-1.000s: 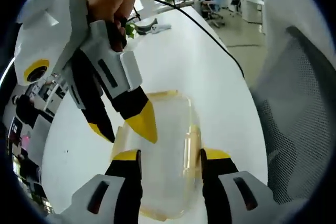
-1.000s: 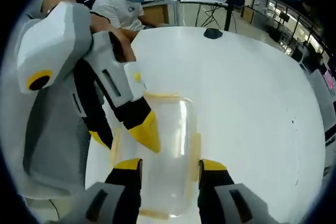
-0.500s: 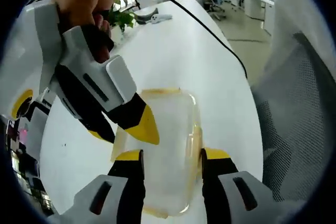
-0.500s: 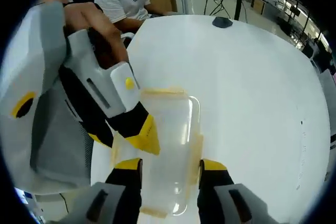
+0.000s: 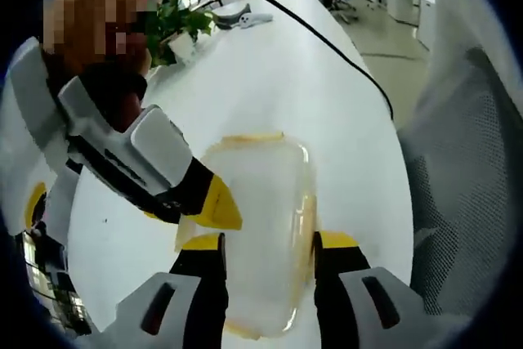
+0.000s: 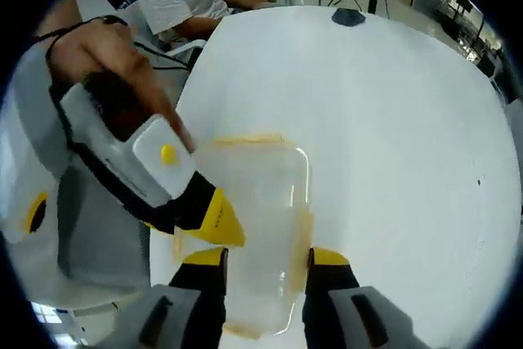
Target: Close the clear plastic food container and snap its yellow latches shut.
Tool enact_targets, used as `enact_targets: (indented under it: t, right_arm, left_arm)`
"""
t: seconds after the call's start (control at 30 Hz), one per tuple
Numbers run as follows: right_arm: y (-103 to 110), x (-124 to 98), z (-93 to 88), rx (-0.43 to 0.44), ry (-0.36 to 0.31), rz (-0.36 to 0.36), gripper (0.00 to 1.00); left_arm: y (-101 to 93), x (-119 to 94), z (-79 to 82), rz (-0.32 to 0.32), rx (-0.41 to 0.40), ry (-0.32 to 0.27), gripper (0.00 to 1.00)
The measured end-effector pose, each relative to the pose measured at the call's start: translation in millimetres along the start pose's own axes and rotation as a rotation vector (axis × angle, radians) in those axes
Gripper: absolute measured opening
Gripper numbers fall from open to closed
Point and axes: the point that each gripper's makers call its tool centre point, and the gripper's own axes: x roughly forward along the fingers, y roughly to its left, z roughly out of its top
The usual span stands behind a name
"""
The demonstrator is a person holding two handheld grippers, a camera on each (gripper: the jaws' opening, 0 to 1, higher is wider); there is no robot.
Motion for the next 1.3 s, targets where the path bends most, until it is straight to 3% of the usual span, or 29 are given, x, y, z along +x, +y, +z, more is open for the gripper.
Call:
enact_targets:
  t: [0.03,0.07,0.2,0.37,0.6,0.7,0.8,0.93,1.03,1.2,1.23,1.3]
  right_arm:
    - [-2,1,-1.9,0.024,-0.012,0.001,0.35]
    - [-3,0,-2.9,-0.007,-0.017,-0.003,0.35]
    - [0,2,-0.3,0.017,-0.053,-0.005,0.35]
    - [3,3,3.9,0.004,0.020,-0.021,0.36]
    - [8,0,3.6,-0.003,0.000,-0.008,0.37]
    - [13,0,3.6,-0.003,-0.019,-0.002,0.37]
    - [14,-3,6.0,-0.044,-0.043,-0.049,0.37]
    - [19,-5,0.1,-0.120,-0.026,-0.084,0.38]
    - [23,-8,0.1,-0.109,-0.056,-0.083,0.43]
    - [26,-15,-0.5,-0.121,-0.109,-0.122,0.36]
    - [27,-17,-0.9,-0.119,-0.125,-0.128,0.36]
    - [31,-19,-2.4,-0.103,-0.153,-0.125,0.39]
  left_arm:
    - [22.4,-10,-7.6,0.119,0.070,0.050,0.37]
    - [1.8,-5,-4.1,0.031,-0.005,0.004,0.37]
    - [-0.6,-5,-2.2,0.045,0.016,-0.020,0.38]
    - [-2.6,-3,-0.9,0.015,-0.001,-0.024,0.39]
    - [-8.0,-5,3.8,0.005,-0.002,-0.062,0.40]
    - [-12.9,-6,5.0,0.001,0.037,-0.068,0.40]
    - [-12.7,-6,4.9,0.013,0.059,-0.074,0.40]
    - [-14.1,-6,5.0,0.013,0.095,-0.080,0.40]
    - [-15.1,-8,8.4,-0.009,0.034,-0.108,0.40]
    - [-6.8,-15,15.3,-0.034,-0.122,-0.170,0.42]
    - [-3.1,-16,11.8,-0.029,-0.111,-0.158,0.42]
    - [-3.7,-18,10.9,-0.054,-0.175,-0.169,0.46]
